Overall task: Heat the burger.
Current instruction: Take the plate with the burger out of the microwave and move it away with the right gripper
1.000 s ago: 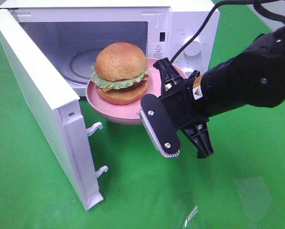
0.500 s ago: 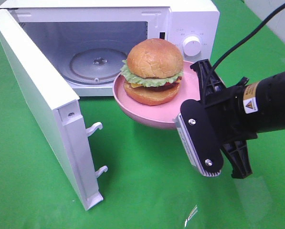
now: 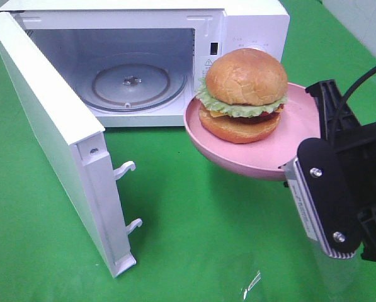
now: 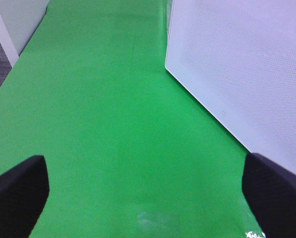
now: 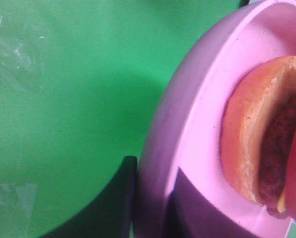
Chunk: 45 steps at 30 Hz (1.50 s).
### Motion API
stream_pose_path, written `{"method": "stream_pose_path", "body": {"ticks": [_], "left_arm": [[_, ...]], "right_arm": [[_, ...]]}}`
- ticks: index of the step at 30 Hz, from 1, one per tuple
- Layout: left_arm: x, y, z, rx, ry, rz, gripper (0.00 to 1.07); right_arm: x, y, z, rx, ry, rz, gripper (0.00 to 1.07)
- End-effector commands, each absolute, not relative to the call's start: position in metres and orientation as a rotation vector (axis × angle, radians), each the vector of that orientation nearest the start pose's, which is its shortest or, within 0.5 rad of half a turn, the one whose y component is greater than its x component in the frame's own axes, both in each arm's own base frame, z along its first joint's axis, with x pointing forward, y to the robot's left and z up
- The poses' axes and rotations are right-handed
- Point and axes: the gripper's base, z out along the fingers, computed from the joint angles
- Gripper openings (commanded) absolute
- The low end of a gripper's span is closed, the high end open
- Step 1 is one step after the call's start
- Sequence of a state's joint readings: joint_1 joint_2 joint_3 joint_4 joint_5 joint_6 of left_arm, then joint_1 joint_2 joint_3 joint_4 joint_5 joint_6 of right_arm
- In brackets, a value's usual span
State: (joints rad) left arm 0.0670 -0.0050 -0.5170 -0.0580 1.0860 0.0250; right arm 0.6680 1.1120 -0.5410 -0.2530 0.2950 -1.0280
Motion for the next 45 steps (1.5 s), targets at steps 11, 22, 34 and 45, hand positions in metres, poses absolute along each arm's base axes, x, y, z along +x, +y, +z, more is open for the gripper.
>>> {"method": "stream_pose_path", "body": {"ticks": [11, 22, 34, 45], "left_arm": [[-0.010, -0.006, 0.281, -0.034, 2.015, -0.019, 0.98], [-0.010, -0.006, 0.281, -0.034, 2.015, -0.019, 0.98], [-0.010, -0.006, 0.281, -0.034, 2.015, -0.019, 0.98], [-0.010, -0.006, 0.281, -0.034, 2.015, -0.019, 0.98]], "right_arm": [[0.147, 0.093, 0.264, -1.762, 1.488, -0.483, 0.00], [0.140, 0.076, 0.270, -1.688, 1.604, -0.546, 0.00], [0.141, 0.063, 0.269, -1.538, 1.795, -0.626, 0.00], [0.139, 0.052, 0.266, -1.350, 2.002, -0.655, 0.00]]}}
